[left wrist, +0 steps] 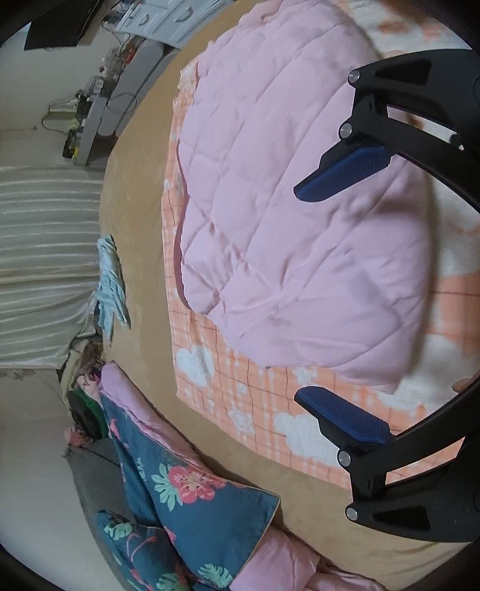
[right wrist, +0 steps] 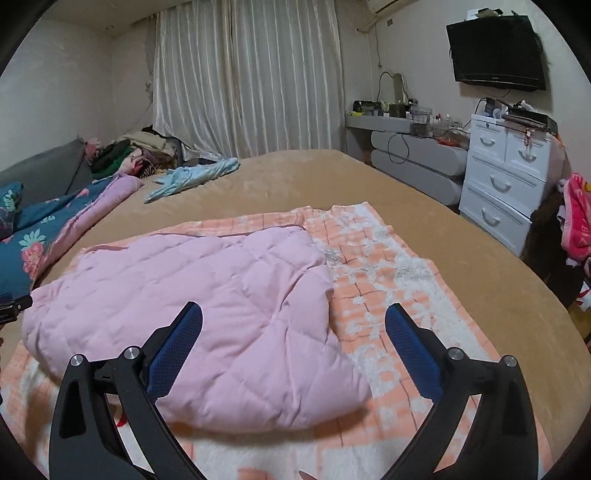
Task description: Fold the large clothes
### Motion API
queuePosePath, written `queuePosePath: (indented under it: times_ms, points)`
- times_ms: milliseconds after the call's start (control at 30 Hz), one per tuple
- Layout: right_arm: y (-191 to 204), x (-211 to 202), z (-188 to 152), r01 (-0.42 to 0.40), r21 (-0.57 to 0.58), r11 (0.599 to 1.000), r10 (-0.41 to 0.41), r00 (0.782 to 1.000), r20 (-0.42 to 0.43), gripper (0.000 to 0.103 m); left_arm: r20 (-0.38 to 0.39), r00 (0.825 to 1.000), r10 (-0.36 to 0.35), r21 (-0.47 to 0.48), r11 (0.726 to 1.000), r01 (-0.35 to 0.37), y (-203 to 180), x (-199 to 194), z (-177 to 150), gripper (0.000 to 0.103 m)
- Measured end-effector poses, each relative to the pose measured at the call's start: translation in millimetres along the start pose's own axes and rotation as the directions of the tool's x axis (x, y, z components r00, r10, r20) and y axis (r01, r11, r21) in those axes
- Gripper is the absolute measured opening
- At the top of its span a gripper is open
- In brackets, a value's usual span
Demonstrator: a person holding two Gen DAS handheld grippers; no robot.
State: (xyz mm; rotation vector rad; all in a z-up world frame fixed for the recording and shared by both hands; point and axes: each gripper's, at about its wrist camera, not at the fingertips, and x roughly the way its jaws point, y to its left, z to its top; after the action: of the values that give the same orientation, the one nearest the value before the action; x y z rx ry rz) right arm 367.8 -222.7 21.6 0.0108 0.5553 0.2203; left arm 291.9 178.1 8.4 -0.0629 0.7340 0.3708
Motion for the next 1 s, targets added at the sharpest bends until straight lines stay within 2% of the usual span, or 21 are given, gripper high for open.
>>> queuePosePath:
  times_ms: [267, 367, 500, 767, 867, 900, 967, 1000]
  points:
    - [1, -35, -15, -0.038, 0.087, 0.995, 0.035, 0.999, 0.030, 0.099, 0.012, 0.999, -0.041, 0.023, 0.999, 0.041, -15, -37, -25, 0.094]
    - [4, -41, -23, 0.000, 0.073, 0.997, -0.001, 1.000, 0.024, 0.099, 0.011, 0.999, -0.035, 0.030, 0.999, 0.035, -19, -45, -35, 0.094]
    - [7, -45, -34, 0.016, 0.070, 0.997, -0.017, 1.000, 0.001, 0.099, 0.000, 0.999, -0.034, 0.044, 0.998, 0.034, -25, -52, -47, 0.094]
    - [5, -43, -63, 0.008, 0.116, 0.993, 0.000, 0.997, -0.075, 0.099, -0.048, 0.996, -0.071, 0.002, 0.997, 0.071, -25, -49, -68, 0.094]
    - [2, -26, -74, -0.014, 0.161, 0.987, 0.039, 0.987, -0.154, 0.099, -0.096, 0.990, -0.108, -0.059, 0.993, 0.103, -18, -35, -76, 0.094]
    - [1, -22, -77, -0.014, 0.172, 0.985, 0.043, 0.985, -0.168, 0.099, -0.125, 0.982, -0.141, -0.108, 0.986, 0.128, -13, -27, -79, 0.094]
    - [-4, -8, -83, -0.010, 0.211, 0.978, 0.055, 0.976, -0.211, 0.099, -0.162, 0.962, -0.218, -0.217, 0.959, 0.181, -2, -11, -84, 0.094]
    - [-5, -4, -84, -0.009, 0.224, 0.975, 0.061, 0.973, -0.223, 0.099, -0.171, 0.946, -0.277, -0.284, 0.933, 0.222, 5, -3, -88, 0.094]
